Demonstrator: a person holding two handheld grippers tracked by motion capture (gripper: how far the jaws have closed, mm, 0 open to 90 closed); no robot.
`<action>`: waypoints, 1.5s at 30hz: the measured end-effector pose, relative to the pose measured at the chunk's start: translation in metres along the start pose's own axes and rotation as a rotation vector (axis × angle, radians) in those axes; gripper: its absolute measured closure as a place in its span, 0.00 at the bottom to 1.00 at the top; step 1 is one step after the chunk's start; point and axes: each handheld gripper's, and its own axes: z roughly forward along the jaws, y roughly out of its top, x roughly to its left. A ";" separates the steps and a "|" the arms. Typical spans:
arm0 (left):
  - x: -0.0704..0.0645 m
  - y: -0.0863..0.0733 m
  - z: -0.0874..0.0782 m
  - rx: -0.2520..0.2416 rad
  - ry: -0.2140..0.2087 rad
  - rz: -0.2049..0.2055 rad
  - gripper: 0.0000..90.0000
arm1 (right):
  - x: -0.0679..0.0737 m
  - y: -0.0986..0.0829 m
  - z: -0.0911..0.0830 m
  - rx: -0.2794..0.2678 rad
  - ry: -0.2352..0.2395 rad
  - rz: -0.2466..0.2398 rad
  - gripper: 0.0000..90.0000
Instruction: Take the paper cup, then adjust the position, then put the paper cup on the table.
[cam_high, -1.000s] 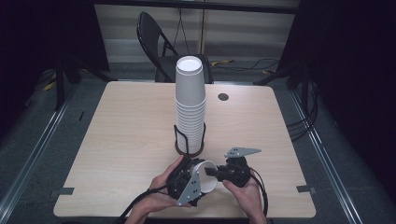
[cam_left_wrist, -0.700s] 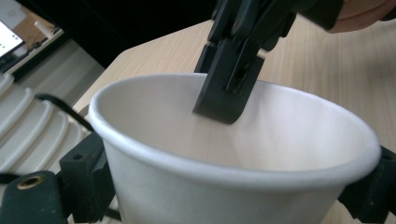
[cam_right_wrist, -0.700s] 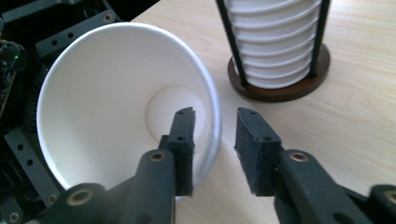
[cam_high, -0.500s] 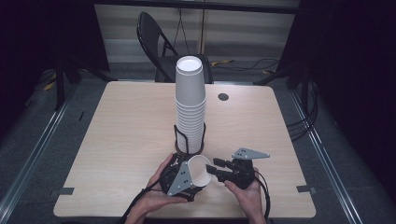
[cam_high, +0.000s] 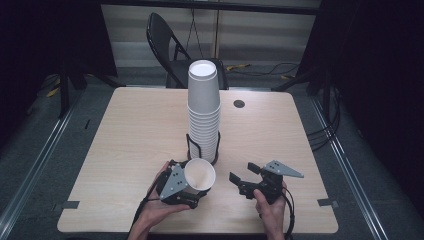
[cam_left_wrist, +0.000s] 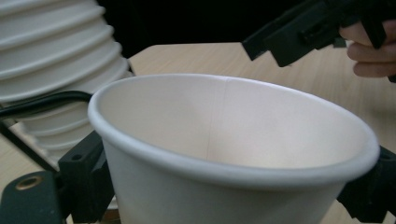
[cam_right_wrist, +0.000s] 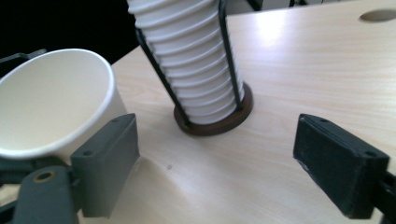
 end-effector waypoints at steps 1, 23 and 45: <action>0.003 -0.001 -0.003 -0.010 0.009 -0.020 0.11 | -0.001 -0.001 -0.001 -0.012 -0.005 -0.003 0.15; 0.058 -0.013 -0.034 -0.081 0.157 -0.230 0.11 | -0.025 -0.029 0.000 -0.102 -0.326 -0.109 0.15; 0.114 -0.011 -0.047 -0.072 0.308 -0.335 0.11 | -0.022 -0.042 -0.004 -0.218 -0.388 -0.147 0.15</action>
